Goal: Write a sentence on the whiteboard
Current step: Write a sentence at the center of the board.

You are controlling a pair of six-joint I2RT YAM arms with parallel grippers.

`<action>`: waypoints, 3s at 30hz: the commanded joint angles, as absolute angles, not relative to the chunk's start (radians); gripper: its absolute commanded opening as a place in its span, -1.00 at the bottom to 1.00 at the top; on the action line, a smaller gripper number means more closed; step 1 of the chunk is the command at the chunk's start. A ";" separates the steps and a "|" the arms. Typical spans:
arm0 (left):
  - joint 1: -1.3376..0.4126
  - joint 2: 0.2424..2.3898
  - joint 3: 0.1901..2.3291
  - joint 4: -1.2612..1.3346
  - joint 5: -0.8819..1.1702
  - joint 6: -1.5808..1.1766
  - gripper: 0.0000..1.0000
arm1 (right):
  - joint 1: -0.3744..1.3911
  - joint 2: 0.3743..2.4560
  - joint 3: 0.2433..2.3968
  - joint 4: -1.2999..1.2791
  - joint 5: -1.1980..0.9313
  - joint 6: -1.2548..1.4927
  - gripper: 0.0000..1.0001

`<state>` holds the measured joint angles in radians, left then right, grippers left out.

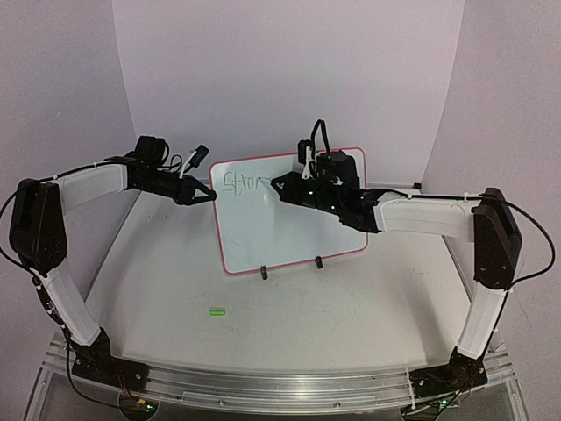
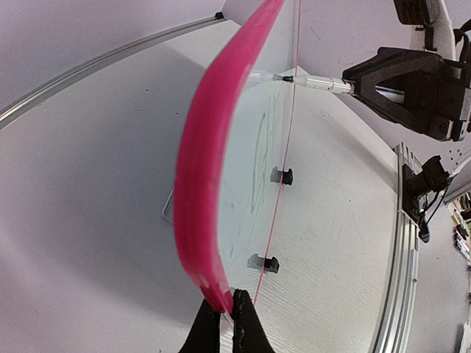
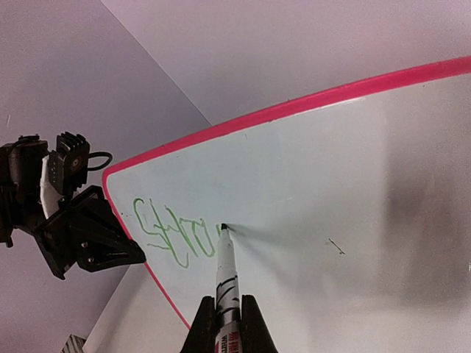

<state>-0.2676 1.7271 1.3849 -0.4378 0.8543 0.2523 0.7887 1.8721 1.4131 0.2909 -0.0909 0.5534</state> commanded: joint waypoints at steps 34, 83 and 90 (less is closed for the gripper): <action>-0.284 1.715 1.380 -0.473 0.784 0.320 -1.00 | 0.778 1.766 1.327 0.315 -0.167 0.577 -1.00; -0.294 1.735 1.385 -0.484 0.770 0.330 -1.00 | 0.706 1.830 1.301 0.350 -0.251 0.606 -1.00; -0.295 1.738 1.385 -0.485 0.769 0.330 -1.00 | 0.706 1.806 1.296 0.347 -0.203 0.599 -1.00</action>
<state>-0.2726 1.7271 1.3849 -0.4419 0.8515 0.2596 0.7139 1.8414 1.3056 0.3452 -0.2775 0.6022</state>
